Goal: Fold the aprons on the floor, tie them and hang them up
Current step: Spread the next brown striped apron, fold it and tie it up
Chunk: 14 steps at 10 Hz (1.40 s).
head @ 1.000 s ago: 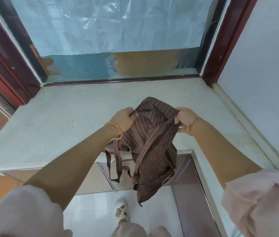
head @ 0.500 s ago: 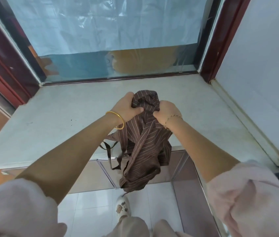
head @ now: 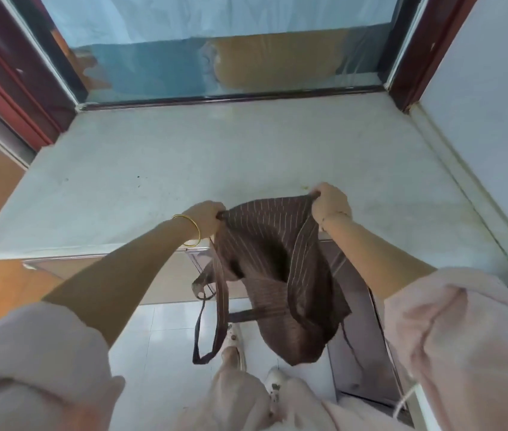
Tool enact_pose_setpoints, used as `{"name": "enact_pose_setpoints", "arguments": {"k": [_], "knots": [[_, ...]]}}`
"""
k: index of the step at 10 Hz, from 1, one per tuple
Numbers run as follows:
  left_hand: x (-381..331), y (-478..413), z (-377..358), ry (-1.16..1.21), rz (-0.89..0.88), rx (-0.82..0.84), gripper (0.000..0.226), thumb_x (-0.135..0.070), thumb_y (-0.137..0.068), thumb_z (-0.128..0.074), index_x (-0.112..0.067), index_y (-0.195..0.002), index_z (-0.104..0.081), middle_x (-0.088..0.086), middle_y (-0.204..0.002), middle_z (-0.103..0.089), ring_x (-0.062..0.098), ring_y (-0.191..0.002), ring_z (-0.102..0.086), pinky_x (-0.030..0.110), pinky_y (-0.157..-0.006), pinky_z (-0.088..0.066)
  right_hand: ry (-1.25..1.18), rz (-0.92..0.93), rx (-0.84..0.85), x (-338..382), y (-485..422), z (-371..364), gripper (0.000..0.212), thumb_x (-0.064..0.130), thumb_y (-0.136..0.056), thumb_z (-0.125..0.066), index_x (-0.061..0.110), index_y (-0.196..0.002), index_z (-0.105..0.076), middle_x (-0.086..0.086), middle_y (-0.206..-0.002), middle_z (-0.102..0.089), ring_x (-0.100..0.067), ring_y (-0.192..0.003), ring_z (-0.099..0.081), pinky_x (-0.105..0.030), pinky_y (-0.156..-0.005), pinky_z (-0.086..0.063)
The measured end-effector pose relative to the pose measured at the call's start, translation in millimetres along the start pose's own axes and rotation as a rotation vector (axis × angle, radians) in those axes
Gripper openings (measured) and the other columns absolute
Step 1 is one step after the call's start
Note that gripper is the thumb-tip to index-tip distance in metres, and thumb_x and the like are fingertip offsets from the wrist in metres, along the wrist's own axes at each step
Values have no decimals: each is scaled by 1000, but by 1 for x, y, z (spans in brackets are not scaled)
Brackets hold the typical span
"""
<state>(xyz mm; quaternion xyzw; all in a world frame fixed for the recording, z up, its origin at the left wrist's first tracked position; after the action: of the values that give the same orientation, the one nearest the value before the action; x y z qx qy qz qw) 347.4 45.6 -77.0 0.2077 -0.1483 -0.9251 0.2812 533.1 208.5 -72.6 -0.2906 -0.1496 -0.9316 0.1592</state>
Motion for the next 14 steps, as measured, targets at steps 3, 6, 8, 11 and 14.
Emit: {"name": "enact_pose_setpoints", "arguments": {"k": [3,6,8,11,14], "knots": [[-16,25,76,125,-370,-658,26,-15,-88,-62,-3,-111,-56,9,-100,-56,23,-94,-53,28,-80,-39,66,392,-458,42,17,74,28,-9,-84,-50,4,-109,-55,-14,-112,-52,-26,-105,-49,-28,-90,-40],[36,11,-60,-352,-69,465,16,-28,-93,-52,-13,-95,-58,0,-81,-55,15,-71,-51,23,-65,-39,602,194,522,-29,32,-49,42,-5,-94,-35,8,-130,-54,-16,-128,-56,-27,-89,-62,-27,-65,-52],[-1,-4,83,-58,-122,-482,40,5,-88,-39,-11,-122,-55,14,-119,-58,31,-107,-55,36,-86,-43,-154,204,-174,28,-9,38,48,-7,-92,-36,11,-135,-48,-6,-141,-47,-24,-132,-41,-31,-111,-28],[52,6,-69,-376,46,558,24,-11,-97,-37,-4,-89,-58,-1,-80,-49,25,-79,-54,17,-65,-41,885,173,828,-48,53,-81,22,6,-92,-49,5,-111,-61,-8,-91,-60,-25,-92,-61,-34,-85,-49],[10,-11,56,-80,-167,-398,42,-3,-86,-49,-20,-123,-60,5,-113,-65,26,-97,-63,35,-90,-48,399,455,-140,49,4,29,40,-11,-90,-37,2,-125,-51,-11,-130,-49,-28,-120,-47,-33,-109,-36]]}}
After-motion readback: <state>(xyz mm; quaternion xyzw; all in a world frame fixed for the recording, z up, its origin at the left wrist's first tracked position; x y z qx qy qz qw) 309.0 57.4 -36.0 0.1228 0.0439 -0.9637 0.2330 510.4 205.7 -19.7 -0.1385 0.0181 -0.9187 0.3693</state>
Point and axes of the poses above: each hand's wrist, its own y-axis away from the middle knuckle, its own z-axis out of the back of the hand, x = y × z, the point moved 9 cm from there along -y, towards the middle knuckle
